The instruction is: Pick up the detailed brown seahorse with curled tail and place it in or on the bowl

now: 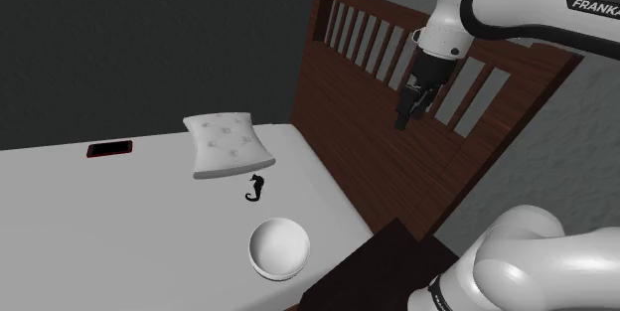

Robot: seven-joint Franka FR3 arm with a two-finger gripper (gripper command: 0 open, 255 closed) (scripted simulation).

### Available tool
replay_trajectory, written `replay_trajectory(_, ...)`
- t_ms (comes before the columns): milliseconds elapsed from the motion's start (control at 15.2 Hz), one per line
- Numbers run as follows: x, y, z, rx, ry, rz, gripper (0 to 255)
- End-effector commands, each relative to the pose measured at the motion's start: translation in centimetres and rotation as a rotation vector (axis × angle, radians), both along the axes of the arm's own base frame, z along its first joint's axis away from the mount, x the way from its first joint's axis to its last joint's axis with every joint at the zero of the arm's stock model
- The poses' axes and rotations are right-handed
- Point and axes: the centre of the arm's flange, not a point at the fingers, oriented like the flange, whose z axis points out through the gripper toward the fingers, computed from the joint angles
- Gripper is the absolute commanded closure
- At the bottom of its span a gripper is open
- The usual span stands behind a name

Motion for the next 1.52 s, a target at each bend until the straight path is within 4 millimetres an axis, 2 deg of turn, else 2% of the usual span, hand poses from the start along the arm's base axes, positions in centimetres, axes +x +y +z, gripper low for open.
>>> replay_trajectory(0,0.0,0.0,0.0,0.000,0.000,0.000,0)
replay_trajectory(726,10.4,4.3,-9.5,-0.028,0.011,0.135,0)
replay_trajectory(1452,20.1,9.8,-19.3,-0.056,0.021,0.270,0)
